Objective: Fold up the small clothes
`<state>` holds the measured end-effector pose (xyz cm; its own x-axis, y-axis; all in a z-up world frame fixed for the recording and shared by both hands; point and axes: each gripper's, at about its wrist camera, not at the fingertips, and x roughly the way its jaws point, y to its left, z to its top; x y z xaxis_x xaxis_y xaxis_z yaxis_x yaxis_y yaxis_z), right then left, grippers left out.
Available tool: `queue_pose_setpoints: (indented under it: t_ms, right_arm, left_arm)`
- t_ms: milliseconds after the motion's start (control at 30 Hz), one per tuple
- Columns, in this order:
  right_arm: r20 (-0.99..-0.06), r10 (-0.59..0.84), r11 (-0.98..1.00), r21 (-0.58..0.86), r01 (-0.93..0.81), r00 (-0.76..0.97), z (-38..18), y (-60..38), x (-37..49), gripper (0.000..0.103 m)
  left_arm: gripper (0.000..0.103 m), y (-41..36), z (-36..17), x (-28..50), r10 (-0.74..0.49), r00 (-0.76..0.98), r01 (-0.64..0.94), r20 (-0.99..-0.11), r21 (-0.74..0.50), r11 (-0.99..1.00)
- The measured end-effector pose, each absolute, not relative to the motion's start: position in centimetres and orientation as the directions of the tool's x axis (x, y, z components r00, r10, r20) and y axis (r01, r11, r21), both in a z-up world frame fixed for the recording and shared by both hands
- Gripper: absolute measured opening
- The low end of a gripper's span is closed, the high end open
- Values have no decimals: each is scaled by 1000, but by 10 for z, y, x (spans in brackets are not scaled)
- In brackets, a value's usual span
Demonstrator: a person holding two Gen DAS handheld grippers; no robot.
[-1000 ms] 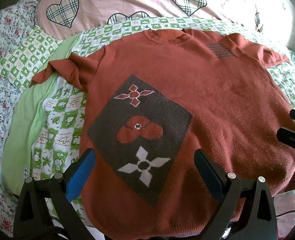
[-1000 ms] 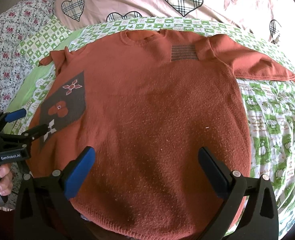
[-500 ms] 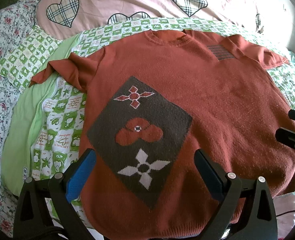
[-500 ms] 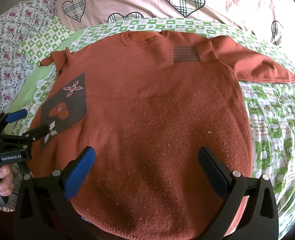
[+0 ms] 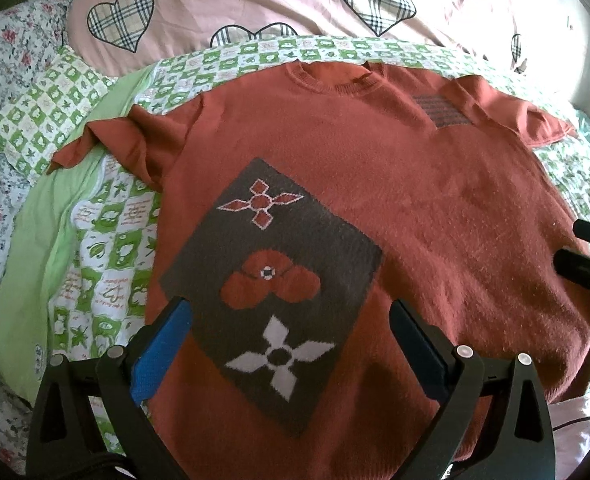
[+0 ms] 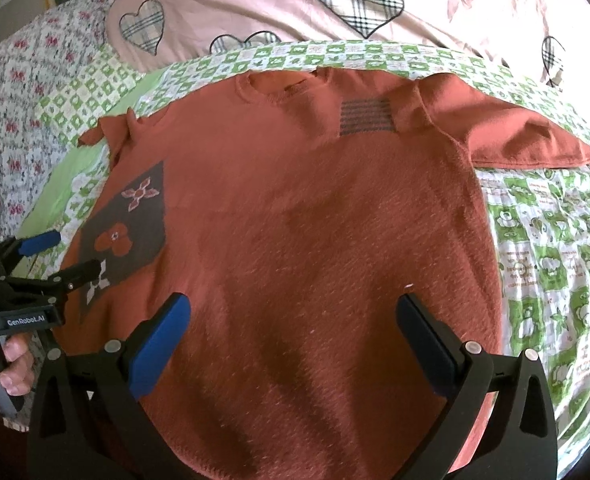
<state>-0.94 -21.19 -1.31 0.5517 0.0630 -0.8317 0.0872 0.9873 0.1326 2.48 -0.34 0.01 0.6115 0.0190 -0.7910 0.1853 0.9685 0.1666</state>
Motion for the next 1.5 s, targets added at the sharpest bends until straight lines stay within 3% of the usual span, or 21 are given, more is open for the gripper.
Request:
queue_pose_setpoints:
  t_ms: [467, 600, 700, 800, 933, 1200, 1267, 1300, 1500]
  right_arm:
    - [-786, -99, 911, 175, 373, 610, 8, -375, -8, 101]
    - [-777, -153, 855, 206, 476, 611, 8, -438, 0, 77]
    - [-753, -215, 812, 215, 542, 622, 10, -490, 6, 74]
    - [-737, -224, 742, 295, 602, 637, 7, -545, 17, 56]
    - [-711, -238, 653, 387, 650, 662, 3, -612, 27, 43]
    - [-691, -186, 525, 530, 665, 698, -24, -691, 60, 39]
    - [-679, -189, 516, 546, 660, 709, -24, -700, 64, 26]
    - [-683, -190, 522, 538, 662, 705, -24, -700, 68, 8]
    - [-636, -179, 620, 520, 588, 751, 6, -675, 81, 8]
  left_arm:
    - [100, -18, 3, 84, 17, 605, 178, -796, 156, 972]
    - [100, -27, 4, 100, 20, 604, 176, -797, 158, 972]
    - [100, -35, 2, 109, 14, 594, 179, -804, 149, 972]
    - [100, -43, -2, 114, 12, 585, 188, -811, 150, 971]
    - [100, -50, -13, 122, 23, 560, 196, -828, 159, 968]
    - [100, -57, -36, 138, 51, 511, 185, -858, 168, 968]
    - [100, -59, -39, 142, 53, 502, 186, -863, 167, 968]
    - [100, -60, -40, 144, 52, 502, 186, -863, 166, 968]
    - [100, -60, -40, 148, 28, 499, 188, -866, 140, 972]
